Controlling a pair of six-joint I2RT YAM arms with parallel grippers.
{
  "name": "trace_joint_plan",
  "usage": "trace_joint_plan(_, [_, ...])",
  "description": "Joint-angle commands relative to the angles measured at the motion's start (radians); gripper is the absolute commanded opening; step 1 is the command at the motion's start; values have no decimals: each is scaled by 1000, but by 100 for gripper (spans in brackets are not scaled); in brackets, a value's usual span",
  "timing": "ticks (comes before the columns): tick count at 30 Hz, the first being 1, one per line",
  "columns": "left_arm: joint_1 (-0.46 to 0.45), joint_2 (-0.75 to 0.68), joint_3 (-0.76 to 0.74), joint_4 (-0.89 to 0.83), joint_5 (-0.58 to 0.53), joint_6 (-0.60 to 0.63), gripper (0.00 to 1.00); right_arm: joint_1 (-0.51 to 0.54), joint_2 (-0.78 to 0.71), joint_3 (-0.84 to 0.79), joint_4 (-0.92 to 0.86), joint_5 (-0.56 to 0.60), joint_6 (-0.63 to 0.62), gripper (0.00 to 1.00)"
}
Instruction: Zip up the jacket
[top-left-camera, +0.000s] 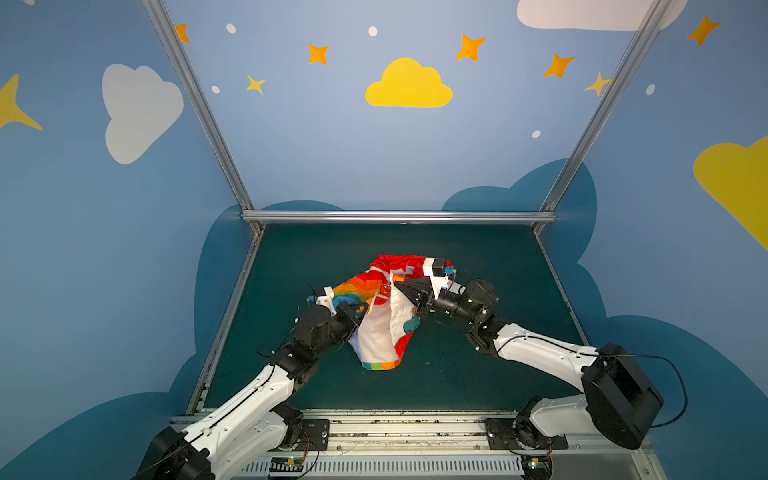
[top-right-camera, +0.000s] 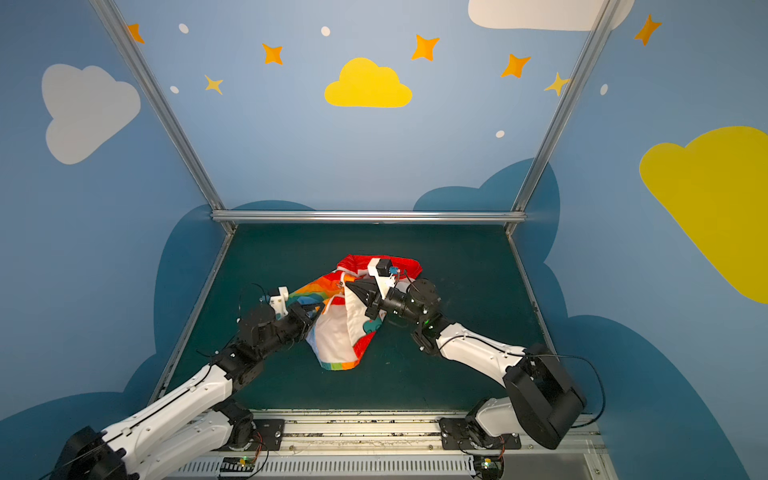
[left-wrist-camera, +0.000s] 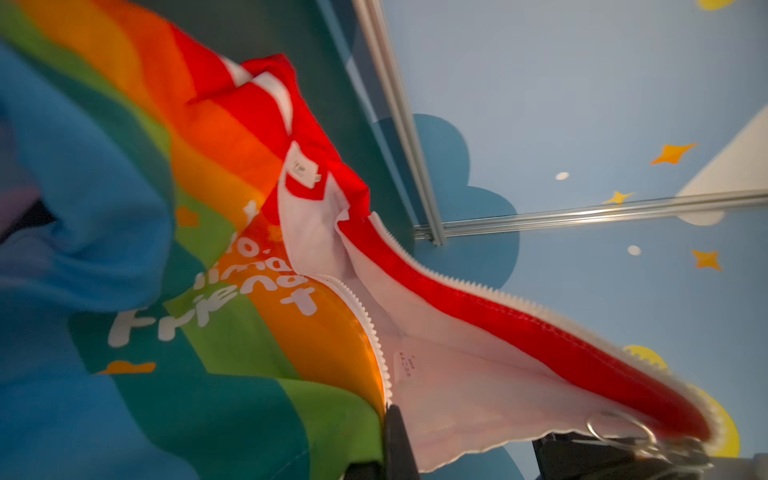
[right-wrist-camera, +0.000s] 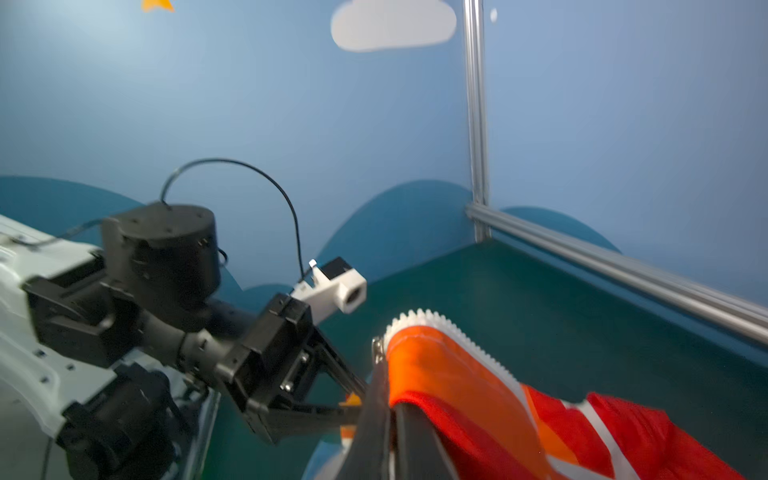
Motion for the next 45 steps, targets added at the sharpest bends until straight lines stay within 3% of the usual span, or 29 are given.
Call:
trace_joint_plan(1, [4,-55,36,161,-12,138,3,5,-3,32,198,-39,151,0])
trace_joint_plan(7, [-1,-125,24,342,-25,378,3,16,3,17,243,-78,244,0])
trace_joint_plan(14, [-12,-60,-24,591,-20,522,3,35,41,8,325,-68,320,0])
trace_joint_plan(19, [-69,-35,-64,667,-121,570,3,37,73,14,346,-74,375,0])
trace_joint_plan(23, [-121,3,-103,854,-135,716,3,39,114,-3,441,-67,446,0])
trace_joint_plan(34, [-176,-13,1,863,-100,877,3,52,25,-29,411,-27,416,0])
trace_joint_plan(39, [-207,35,78,865,-67,935,3,54,-42,4,303,-40,390,0])
trace_joint_plan(45, [-252,145,119,1011,-62,1017,3,56,-93,12,274,-26,371,0])
